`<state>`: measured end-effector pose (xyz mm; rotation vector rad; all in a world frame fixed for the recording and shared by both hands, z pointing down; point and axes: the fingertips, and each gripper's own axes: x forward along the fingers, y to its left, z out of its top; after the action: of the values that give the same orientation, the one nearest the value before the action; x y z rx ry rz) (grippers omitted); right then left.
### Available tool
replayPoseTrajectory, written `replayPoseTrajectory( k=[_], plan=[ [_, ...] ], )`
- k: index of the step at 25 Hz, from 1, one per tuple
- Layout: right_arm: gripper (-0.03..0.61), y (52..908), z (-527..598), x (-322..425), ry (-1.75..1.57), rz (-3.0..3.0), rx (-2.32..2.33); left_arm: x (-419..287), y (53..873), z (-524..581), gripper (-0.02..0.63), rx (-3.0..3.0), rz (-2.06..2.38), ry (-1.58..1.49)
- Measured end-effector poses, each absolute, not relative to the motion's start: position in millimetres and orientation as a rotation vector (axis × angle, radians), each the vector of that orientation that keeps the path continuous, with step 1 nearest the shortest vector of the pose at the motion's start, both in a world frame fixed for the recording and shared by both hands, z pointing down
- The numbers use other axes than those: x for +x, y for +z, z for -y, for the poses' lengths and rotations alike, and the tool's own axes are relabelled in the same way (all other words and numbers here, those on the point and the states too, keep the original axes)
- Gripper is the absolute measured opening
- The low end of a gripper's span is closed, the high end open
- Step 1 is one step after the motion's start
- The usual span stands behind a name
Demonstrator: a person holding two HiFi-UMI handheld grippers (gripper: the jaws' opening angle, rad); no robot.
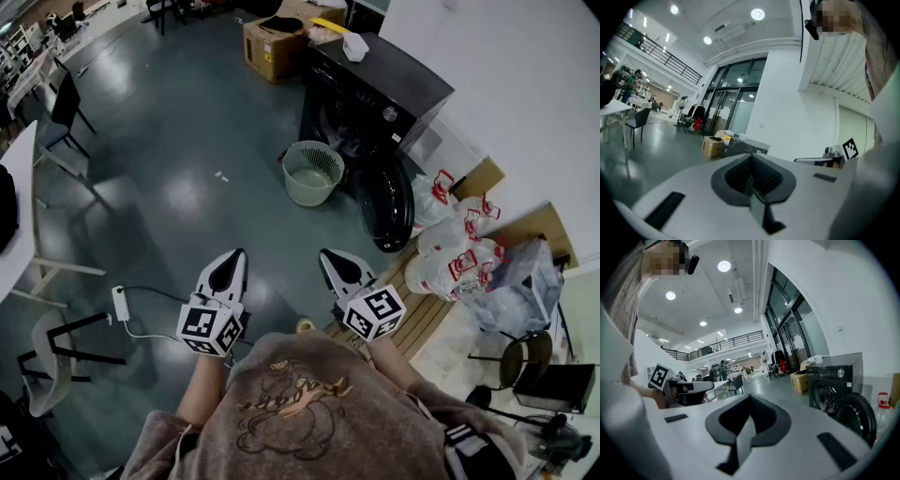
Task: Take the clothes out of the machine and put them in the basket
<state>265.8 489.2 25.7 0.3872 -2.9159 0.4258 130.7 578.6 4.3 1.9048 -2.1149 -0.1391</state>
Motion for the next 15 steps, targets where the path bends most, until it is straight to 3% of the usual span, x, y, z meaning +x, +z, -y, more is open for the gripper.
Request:
replayPoseTrajectory(
  k=[15],
  plan=[
    [-0.003,44,-476,248,0.416,2.871,0.437,108,28,-571,0.006,1.902,2.1,-0.167]
  ],
)
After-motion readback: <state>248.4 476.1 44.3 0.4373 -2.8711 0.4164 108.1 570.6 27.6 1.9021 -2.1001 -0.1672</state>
